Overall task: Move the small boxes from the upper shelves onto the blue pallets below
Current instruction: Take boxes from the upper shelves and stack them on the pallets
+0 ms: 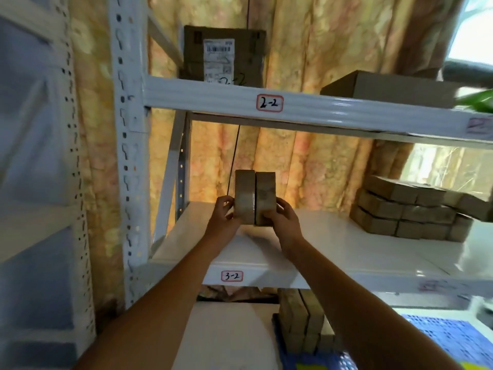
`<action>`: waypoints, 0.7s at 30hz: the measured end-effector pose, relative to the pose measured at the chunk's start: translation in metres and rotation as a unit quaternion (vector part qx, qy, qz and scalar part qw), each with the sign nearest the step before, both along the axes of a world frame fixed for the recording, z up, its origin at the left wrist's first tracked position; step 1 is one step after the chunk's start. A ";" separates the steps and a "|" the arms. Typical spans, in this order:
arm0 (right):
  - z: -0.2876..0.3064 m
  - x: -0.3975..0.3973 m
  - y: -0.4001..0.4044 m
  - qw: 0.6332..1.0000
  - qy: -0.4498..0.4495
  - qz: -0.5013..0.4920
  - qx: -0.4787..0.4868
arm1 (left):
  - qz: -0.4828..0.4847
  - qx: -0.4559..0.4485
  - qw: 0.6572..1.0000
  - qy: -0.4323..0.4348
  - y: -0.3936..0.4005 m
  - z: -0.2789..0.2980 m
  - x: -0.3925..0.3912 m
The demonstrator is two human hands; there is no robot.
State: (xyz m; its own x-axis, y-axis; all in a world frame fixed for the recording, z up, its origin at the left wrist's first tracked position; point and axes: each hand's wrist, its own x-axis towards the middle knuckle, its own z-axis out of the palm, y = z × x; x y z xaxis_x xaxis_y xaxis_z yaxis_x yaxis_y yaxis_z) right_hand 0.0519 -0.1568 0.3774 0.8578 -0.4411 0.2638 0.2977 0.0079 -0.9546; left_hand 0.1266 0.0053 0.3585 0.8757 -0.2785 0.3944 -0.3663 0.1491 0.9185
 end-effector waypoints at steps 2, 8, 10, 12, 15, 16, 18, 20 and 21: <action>0.004 -0.031 0.001 1.000 -0.021 0.000 -0.005 | -0.013 -0.025 1.000 -0.009 0.001 0.004 -0.030; 0.025 -0.141 -0.010 0.997 -0.076 0.020 -0.003 | -0.006 -0.052 0.997 -0.061 -0.008 0.029 -0.141; 0.029 -0.187 -0.017 0.996 -0.086 0.015 -0.015 | -0.011 -0.058 0.996 -0.071 -0.016 0.032 -0.185; 0.029 -0.234 -0.026 0.995 -0.096 0.001 -0.020 | -0.019 -0.056 0.995 -0.080 -0.026 0.033 -0.228; 0.022 -0.291 -0.044 0.995 -0.099 -0.006 -0.034 | -0.033 -0.049 0.994 -0.089 -0.039 0.031 -0.283; 0.019 -0.309 -0.050 0.995 -0.097 -0.004 -0.038 | -0.036 -0.049 0.994 -0.089 -0.045 0.028 -0.301; 0.008 -0.340 -0.063 0.995 -0.093 -0.009 -0.040 | -0.040 -0.057 0.994 -0.083 -0.058 0.018 -0.332; -0.006 -0.368 -0.076 0.995 -0.085 -0.015 -0.042 | -0.039 -0.060 0.995 -0.072 -0.073 0.003 -0.359; -0.015 -0.379 -0.083 0.996 -0.080 -0.016 -0.041 | -0.039 -0.057 0.996 -0.063 -0.080 -0.006 -0.369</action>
State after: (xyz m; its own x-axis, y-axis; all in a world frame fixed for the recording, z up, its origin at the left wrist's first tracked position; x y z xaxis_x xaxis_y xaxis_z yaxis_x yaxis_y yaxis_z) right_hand -0.3270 -0.2397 0.3624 0.7878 -0.4394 0.4316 0.4442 -0.0801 -0.8923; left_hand -0.2419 -0.0751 0.3521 0.7949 -0.2902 0.5327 -0.4606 0.2827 0.8414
